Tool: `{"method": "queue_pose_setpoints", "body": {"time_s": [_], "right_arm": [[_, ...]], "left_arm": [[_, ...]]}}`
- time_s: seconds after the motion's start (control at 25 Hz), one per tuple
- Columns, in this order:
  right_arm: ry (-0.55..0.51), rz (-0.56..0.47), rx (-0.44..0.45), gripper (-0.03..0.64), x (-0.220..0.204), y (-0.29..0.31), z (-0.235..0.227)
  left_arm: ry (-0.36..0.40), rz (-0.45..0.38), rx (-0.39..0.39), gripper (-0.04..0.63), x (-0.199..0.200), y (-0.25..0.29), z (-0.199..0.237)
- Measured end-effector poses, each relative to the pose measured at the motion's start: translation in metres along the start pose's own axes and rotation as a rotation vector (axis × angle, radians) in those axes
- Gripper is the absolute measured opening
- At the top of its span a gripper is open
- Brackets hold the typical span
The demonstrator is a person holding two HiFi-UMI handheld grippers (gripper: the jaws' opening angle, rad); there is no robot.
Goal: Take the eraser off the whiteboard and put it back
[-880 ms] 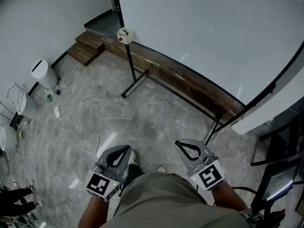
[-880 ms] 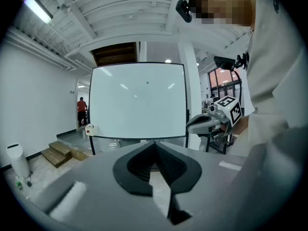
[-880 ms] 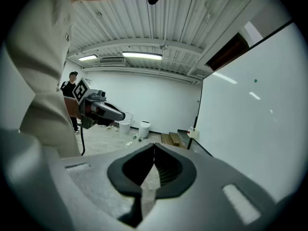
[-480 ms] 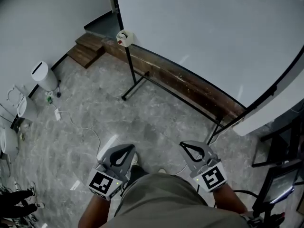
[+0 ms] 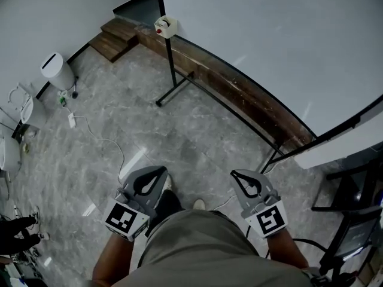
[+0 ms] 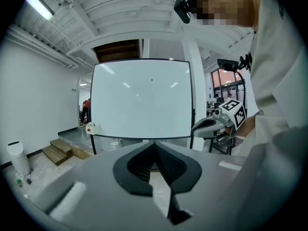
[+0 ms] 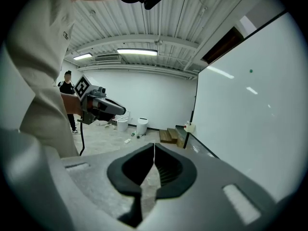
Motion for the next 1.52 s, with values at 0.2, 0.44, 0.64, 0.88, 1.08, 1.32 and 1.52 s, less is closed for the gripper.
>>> {"method": "queue_pose_setpoints", "body": {"time_s": [0.2,0.44,0.64,0.88,1.08,1.32,1.52], "right_arm": [[0.009,0.008,0.062,0.026,0.003,0.029,0.006],[-0.008,0.019,0.085,0.032,0.016,0.084,0.000],[-0.027,0.036,0.077,0.032,0.037,0.139,-0.013],[-0.065,0.041,0.067,0.034,0.070,0.218,-0.022],[-0.091,0.033,0.079,0.034,0.095,0.295,-0.018],[-0.106,0.020,0.079,0.034,0.124,0.366,-0.004],[-0.120,0.019,0.094,0.034,0.137,0.407,-0.006]], "left_arm": [[-0.034,0.002,0.051,0.005,-0.007,-0.011,0.019],[-0.073,0.013,0.052,0.006,-0.014,-0.006,0.067],[-0.062,-0.028,0.031,0.006,-0.004,0.013,0.124],[-0.061,-0.072,0.022,0.005,0.000,0.018,0.205],[-0.006,-0.070,0.053,0.006,0.004,0.005,0.269],[0.034,-0.040,0.085,0.005,-0.003,-0.020,0.330],[0.005,-0.049,0.094,0.006,-0.005,-0.018,0.366]]}}
Point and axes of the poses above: the fingertips, and each gripper's own axes: y forward along the fingers, z to its left, x out of its top, the point moved 6 cm from there along -y, backward along the fingers, and after that the axes turned 4 degrees about -x, right-handed, at the moved point
